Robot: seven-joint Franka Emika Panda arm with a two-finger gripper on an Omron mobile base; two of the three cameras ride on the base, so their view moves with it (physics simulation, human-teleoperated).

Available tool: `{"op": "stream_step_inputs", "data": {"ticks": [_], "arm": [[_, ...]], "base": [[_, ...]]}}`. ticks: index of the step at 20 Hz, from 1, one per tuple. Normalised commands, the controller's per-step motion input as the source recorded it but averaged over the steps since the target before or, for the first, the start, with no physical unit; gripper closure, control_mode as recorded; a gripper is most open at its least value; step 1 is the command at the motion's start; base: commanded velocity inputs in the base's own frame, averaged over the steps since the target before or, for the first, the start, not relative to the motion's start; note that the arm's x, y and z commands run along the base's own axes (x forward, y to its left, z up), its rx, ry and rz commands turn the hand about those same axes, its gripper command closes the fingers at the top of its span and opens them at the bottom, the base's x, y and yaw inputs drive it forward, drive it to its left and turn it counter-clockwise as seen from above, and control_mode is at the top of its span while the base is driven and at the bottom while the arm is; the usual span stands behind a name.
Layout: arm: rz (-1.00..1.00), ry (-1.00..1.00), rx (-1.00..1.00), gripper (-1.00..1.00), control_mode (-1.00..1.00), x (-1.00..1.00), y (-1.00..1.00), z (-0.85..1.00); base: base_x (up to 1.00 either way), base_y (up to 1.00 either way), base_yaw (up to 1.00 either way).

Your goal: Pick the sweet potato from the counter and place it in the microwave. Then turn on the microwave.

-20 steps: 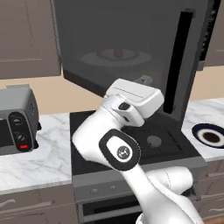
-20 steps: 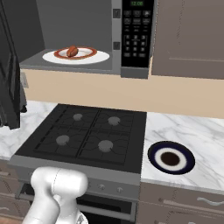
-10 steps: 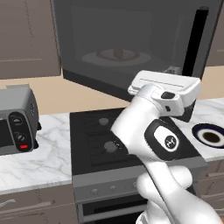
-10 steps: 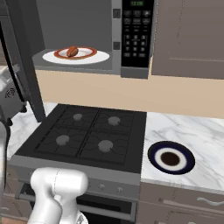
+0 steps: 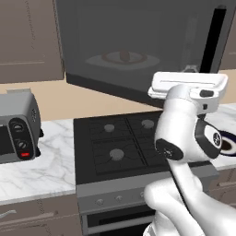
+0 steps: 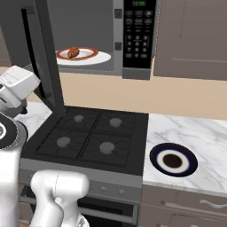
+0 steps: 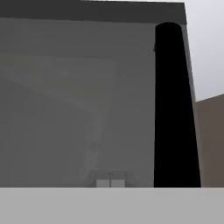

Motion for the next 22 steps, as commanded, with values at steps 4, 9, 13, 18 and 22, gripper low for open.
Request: {"op": "stream_step_inputs", "data": {"ticks": [4,9,13,18,22], "arm": [[0.23,0.11,0.08,1.0,-1.0,0.39,-0.23,0.09],[0.18,0.21,0.11,1.0,-1.0,0.59,-0.05,0.15],[0.12,0.31,0.11,1.0,-1.0,0.66,0.0,0.19],[0.1,0.33,0.05,1.0,-1.0,0.42,-0.01,0.1],[0.15,0.32,0.06,1.0,-1.0,0.31,-0.18,0.0]], "base": [[0.0,0.0,0.0],[0.0,0.0,0.0],[0.0,0.0,0.0],[0.0,0.0,0.0],[0.0,0.0,0.0]]}}
